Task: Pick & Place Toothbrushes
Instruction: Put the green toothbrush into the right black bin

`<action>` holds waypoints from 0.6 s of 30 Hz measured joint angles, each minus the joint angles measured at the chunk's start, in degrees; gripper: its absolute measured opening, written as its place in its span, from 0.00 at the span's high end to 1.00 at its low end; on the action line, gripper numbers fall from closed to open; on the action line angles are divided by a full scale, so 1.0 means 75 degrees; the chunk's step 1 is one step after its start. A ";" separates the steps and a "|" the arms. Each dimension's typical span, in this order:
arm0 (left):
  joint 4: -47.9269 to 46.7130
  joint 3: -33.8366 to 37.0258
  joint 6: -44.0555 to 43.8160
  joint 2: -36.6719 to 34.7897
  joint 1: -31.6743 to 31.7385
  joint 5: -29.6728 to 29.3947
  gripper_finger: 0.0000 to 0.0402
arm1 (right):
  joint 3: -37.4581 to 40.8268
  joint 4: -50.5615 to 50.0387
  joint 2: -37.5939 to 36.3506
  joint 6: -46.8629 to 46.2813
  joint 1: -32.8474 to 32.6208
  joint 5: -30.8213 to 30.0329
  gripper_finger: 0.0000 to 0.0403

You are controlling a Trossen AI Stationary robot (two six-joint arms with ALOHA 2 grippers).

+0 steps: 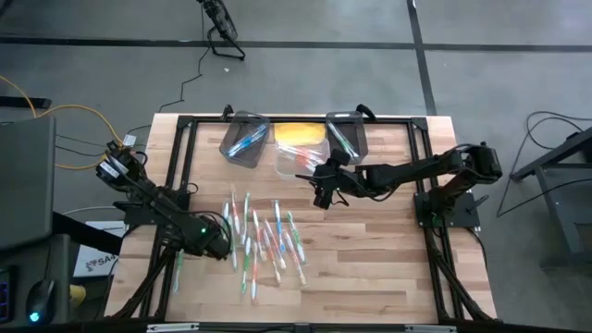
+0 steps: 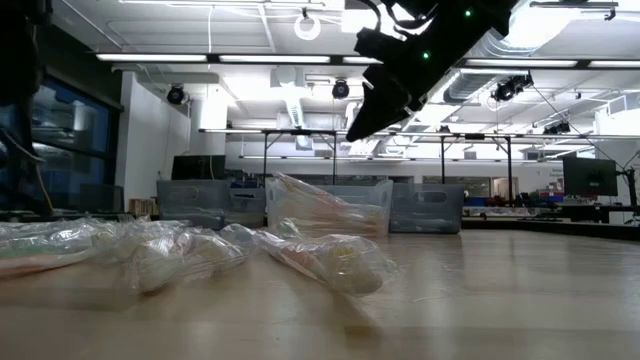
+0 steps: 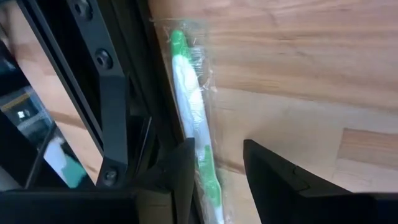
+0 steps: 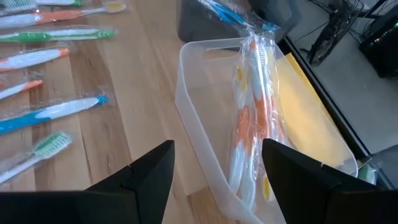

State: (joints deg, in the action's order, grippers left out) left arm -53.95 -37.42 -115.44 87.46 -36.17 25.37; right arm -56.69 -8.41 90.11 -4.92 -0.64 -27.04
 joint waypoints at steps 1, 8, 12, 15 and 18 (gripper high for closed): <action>0.0053 0.0085 -0.0058 -0.0006 -0.0027 0.0076 0.66 | 0.0000 0.0007 0.0000 0.0006 0.0000 0.0011 0.42; 0.0436 0.0243 0.0028 -0.0003 -0.0028 0.0189 0.70 | 0.0000 -0.0005 0.0000 0.0004 -0.0020 0.0024 0.42; 0.0669 0.0249 0.0145 0.0006 -0.0028 0.0192 0.82 | 0.0000 -0.0009 0.0000 0.0001 -0.0020 0.0028 0.42; 0.0788 0.0246 0.0371 0.0012 -0.0028 0.0177 0.95 | 0.0000 -0.0028 0.0000 0.0001 -0.0032 0.0057 0.42; 0.0804 0.0246 0.0598 0.0012 -0.0028 0.0127 0.98 | 0.0000 -0.0028 0.0000 -0.0028 -0.0067 0.0057 0.42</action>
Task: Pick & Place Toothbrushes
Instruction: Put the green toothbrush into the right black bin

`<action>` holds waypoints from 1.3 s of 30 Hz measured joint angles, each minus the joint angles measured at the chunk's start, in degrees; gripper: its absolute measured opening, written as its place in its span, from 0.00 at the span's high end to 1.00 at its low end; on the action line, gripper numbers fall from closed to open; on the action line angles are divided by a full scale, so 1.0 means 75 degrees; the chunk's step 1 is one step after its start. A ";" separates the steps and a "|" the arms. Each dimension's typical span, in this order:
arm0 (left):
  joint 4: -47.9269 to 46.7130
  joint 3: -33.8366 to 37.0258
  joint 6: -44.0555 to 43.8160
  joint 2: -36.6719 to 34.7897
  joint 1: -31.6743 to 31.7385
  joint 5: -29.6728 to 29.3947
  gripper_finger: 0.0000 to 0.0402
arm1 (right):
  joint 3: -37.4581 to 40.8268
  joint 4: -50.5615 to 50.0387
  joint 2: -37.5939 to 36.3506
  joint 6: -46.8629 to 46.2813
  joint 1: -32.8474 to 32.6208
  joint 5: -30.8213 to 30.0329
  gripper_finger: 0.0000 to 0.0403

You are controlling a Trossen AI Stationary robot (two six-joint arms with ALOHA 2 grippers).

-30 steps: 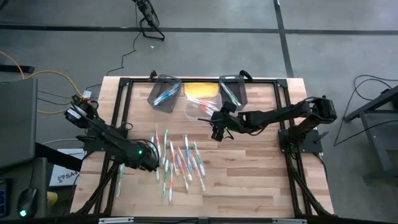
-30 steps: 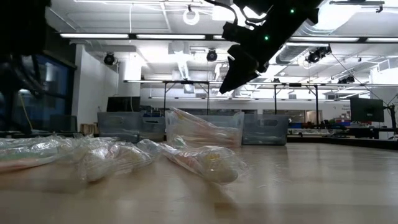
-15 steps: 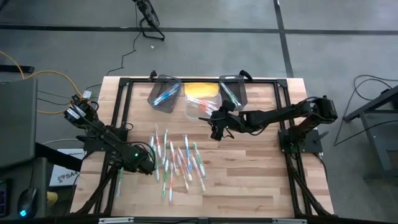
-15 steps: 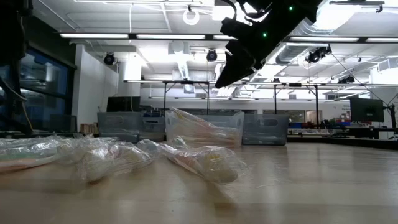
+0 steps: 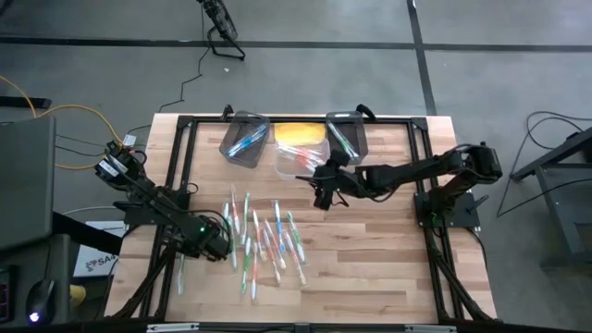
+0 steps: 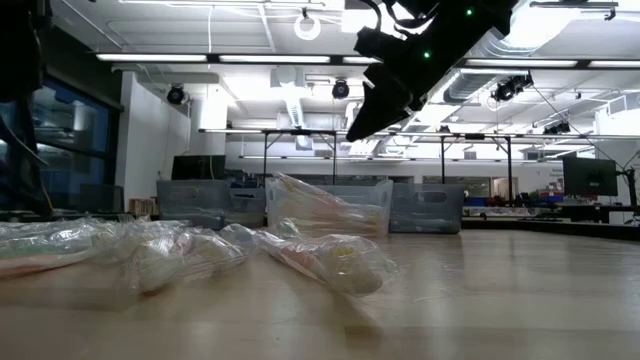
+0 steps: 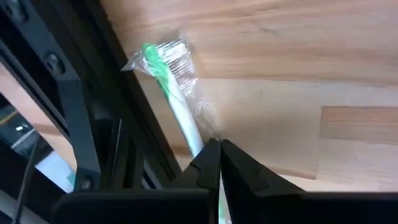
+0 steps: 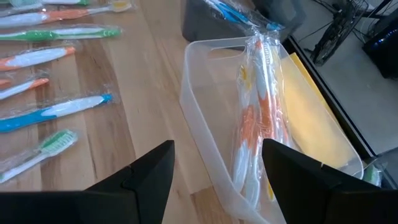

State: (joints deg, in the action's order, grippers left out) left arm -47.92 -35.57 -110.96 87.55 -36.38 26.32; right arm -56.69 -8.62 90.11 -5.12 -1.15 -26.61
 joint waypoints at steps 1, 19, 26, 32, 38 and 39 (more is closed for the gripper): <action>-0.0007 -0.0022 0.0123 0.0000 0.0000 -0.0041 0.98 | 0.0000 0.0000 0.0000 -0.0007 -0.0008 0.0015 0.42; -0.1318 -0.2636 0.3460 -0.1136 0.0006 -0.6127 1.00 | 0.0000 0.0301 0.0000 -0.1022 -0.0737 0.0757 0.42; -0.0809 -0.3213 0.6422 -0.1502 0.0022 -0.9156 1.00 | 0.0000 0.1809 0.0026 -0.0782 -0.0906 0.1592 0.41; 0.1251 -0.3258 0.9818 -0.1644 0.0450 -1.0173 1.00 | 0.0000 0.2935 0.0164 -0.0658 -0.0901 0.2335 0.41; 0.3363 -0.3267 1.2643 -0.1637 0.1179 -0.9795 1.00 | 0.0006 0.4020 0.0711 -0.0542 -0.0898 0.2373 0.41; 0.3519 -0.3267 1.2883 -0.1638 0.1297 -0.9690 1.00 | 0.0005 0.4233 0.0836 -0.0539 -0.0898 0.2373 0.41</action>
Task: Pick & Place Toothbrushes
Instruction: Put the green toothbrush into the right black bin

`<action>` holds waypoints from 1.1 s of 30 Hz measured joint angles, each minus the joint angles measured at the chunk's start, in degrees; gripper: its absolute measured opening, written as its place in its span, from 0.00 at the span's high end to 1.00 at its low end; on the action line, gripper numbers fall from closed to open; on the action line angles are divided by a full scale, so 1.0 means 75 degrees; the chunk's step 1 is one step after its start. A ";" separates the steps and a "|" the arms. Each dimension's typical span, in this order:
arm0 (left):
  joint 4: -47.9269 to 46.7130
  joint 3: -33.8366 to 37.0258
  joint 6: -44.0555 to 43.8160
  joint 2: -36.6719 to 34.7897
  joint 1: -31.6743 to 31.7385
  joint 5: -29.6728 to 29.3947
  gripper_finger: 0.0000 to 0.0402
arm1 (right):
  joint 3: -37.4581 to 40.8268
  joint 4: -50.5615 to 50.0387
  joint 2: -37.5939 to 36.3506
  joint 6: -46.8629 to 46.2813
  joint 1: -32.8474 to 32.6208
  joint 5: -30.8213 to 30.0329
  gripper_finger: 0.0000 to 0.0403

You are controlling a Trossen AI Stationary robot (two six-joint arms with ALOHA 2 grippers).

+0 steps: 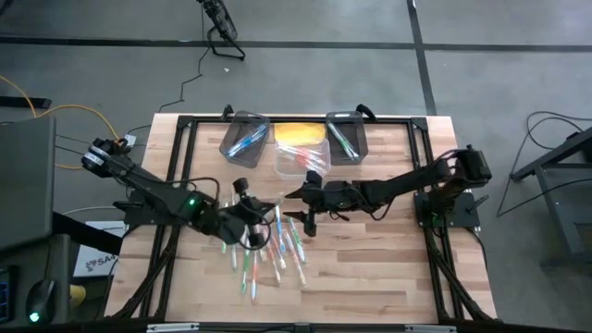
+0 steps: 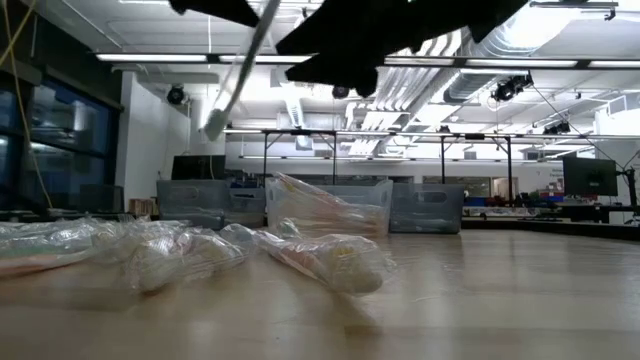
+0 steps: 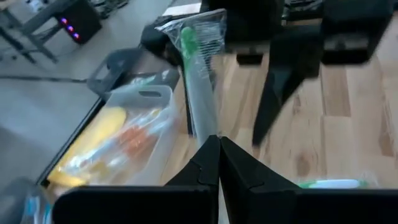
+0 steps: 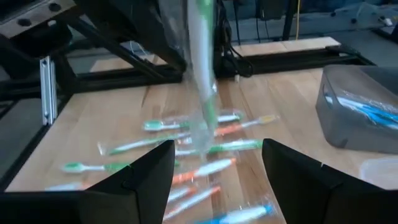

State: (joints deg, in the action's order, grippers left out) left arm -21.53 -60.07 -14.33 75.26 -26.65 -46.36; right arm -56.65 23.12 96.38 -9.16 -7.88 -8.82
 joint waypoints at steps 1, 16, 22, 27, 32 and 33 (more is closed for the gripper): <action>0.0112 0.0001 0.0202 0.0001 0.0109 0.0143 1.00 | -0.0002 0.0153 0.0098 0.0009 -0.0004 0.0003 0.41; 0.0860 0.0003 0.1171 0.0003 0.1128 0.1822 1.00 | 0.0004 0.1342 0.0560 0.0256 -0.0051 -0.0456 0.70; 0.0851 0.0004 0.1274 0.0003 0.1104 0.1873 1.00 | 0.0002 0.1157 0.0560 0.0254 -0.0052 -0.0439 0.96; 0.0852 0.0006 0.1279 0.0003 0.1110 0.1890 1.00 | -0.0005 0.1012 0.0544 0.0076 -0.0052 -0.0413 0.96; 0.0942 0.0009 0.1488 0.0001 0.1104 0.1102 0.93 | -0.0005 0.0836 0.0507 0.0029 -0.0050 -0.0410 0.97; 0.0935 0.0009 0.1520 -0.0023 0.1104 0.1080 0.91 | -0.0005 0.0739 0.0473 0.0026 -0.0050 -0.0402 0.97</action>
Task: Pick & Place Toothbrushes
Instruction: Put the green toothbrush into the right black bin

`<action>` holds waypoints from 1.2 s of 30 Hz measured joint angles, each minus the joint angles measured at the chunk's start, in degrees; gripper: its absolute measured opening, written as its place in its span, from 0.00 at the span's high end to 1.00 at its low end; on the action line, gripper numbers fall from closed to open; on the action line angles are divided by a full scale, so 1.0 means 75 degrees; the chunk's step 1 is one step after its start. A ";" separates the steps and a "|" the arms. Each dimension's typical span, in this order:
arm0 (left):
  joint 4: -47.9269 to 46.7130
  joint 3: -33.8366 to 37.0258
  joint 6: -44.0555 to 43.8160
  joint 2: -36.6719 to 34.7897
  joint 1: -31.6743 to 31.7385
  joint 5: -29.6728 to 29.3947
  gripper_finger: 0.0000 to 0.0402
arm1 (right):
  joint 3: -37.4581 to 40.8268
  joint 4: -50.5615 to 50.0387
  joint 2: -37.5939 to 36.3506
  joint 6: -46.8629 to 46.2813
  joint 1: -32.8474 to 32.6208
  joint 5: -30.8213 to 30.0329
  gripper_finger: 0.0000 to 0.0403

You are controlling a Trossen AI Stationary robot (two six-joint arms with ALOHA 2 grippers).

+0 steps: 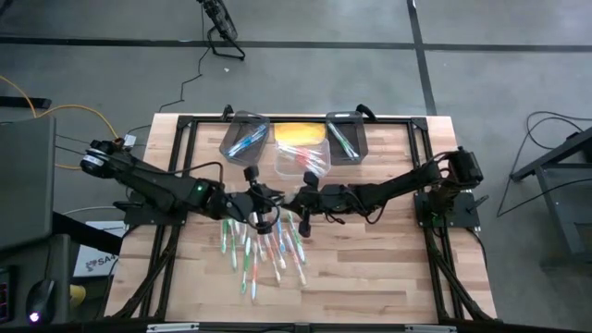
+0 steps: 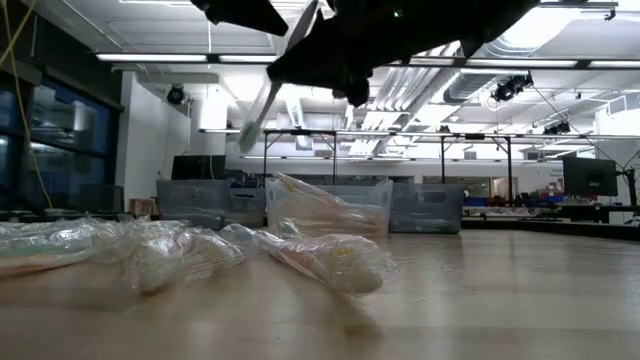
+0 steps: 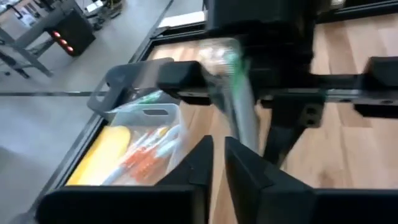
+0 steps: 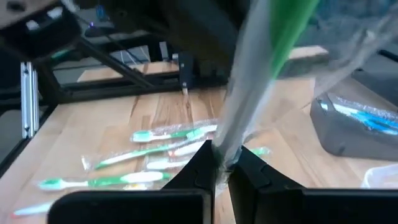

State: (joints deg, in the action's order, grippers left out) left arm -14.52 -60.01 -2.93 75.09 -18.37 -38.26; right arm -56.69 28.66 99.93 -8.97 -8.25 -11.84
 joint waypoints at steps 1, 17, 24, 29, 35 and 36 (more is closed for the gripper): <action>-0.0025 0.0000 0.0020 -0.0046 0.0003 -0.0013 0.88 | -0.0001 -0.0103 -0.0043 -0.0001 0.0002 0.0003 0.97; -0.3242 -0.0006 -0.1423 -0.1433 0.0000 -0.0994 0.60 | -0.0888 -0.5695 -0.1926 -0.0499 0.1062 -0.0990 0.97; -0.3891 0.0644 -0.2412 -0.1788 -0.0003 -0.1358 0.60 | -0.2624 -0.8911 -0.2007 -0.0603 0.2624 0.0059 0.97; -0.3643 0.1298 -0.2753 -0.2010 -0.0003 -0.1470 0.60 | -0.3554 -1.0307 -0.1861 -0.0481 0.3617 0.0854 0.97; -0.3421 0.2021 -0.3255 -0.2422 -0.0003 -0.1442 0.60 | -0.4585 -1.1884 -0.1360 -0.0117 0.4821 0.2186 0.97; -0.3430 0.2162 -0.3286 -0.2498 -0.0003 -0.1400 0.60 | -0.4777 -1.2179 -0.1171 -0.0016 0.4974 0.2304 0.97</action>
State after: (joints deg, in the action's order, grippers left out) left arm -40.24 -43.79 -27.58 56.36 -18.39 -48.76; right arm -92.52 -62.68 91.14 -9.09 29.05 5.45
